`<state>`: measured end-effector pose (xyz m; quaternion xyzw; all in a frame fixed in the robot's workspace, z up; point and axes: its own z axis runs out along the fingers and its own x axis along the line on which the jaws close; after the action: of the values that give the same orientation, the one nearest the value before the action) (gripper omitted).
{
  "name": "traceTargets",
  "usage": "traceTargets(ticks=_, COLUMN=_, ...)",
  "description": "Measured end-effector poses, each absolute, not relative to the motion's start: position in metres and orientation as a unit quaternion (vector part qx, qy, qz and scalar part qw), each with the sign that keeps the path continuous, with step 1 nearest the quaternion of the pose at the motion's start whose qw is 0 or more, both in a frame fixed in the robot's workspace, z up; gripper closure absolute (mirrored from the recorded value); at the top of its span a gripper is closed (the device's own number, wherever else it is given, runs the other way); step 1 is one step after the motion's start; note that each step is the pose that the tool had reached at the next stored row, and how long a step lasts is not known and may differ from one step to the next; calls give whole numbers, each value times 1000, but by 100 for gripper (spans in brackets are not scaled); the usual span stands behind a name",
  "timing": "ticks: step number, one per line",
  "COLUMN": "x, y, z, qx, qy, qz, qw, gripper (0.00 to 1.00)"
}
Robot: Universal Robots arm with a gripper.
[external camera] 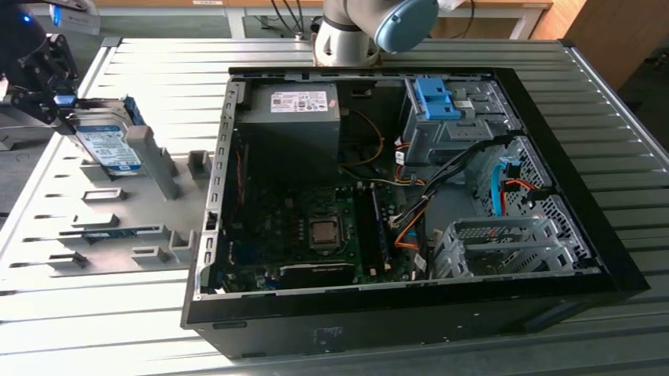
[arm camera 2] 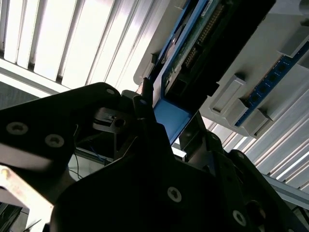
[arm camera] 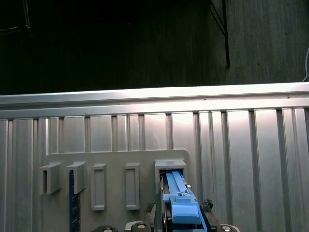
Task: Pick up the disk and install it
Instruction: 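Pick up the disk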
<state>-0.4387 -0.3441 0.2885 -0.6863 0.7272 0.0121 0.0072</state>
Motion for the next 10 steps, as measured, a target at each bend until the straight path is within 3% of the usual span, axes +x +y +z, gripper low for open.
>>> traceTargets(ticks=10, x=-439, y=-344, z=288, qx=-686, qy=727, qz=12, qw=7, gripper=54)
